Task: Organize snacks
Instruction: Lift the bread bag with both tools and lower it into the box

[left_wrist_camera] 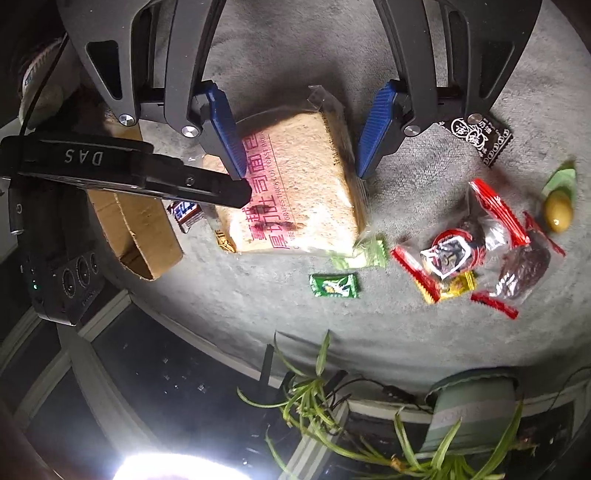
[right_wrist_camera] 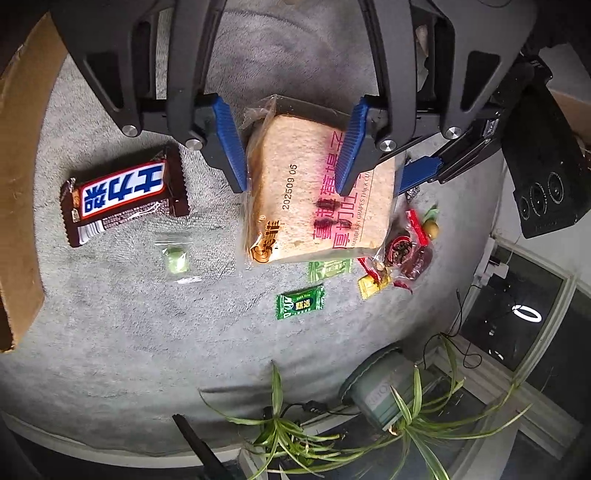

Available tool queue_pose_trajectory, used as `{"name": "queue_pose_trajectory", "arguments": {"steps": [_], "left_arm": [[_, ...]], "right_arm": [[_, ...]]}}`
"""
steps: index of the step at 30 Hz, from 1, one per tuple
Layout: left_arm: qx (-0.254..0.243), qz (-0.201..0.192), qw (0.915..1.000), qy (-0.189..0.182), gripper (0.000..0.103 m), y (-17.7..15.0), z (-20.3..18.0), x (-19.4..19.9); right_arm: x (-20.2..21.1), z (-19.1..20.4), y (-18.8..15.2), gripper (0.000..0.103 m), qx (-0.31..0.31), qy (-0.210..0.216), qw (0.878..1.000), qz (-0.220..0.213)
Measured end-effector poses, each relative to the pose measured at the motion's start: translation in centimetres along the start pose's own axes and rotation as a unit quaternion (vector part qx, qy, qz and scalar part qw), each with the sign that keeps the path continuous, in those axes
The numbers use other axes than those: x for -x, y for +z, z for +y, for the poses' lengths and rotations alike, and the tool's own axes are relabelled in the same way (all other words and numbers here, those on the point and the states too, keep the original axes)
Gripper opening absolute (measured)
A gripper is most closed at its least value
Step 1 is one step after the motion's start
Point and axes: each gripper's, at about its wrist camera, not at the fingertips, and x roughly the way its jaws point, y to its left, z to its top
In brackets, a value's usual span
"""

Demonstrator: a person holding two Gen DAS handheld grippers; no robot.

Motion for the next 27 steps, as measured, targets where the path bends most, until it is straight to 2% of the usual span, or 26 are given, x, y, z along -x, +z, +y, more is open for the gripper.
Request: {"name": "queue_pose_trajectory", "arguments": {"steps": [15,27], "left_arm": [[-0.045,-0.041,0.9979,-0.023,0.059,0.7,-5.1,3.3],[-0.088,-0.050,0.9923,-0.071,0.060,1.2,-11.6,2.9]], "right_arm": [[7.3,-0.3,-1.2,0.052,-0.004,-0.004,0.998,-0.063],[14.5,-4.1,-2.9,0.052,-0.017,-0.043,0.992,-0.117]]}}
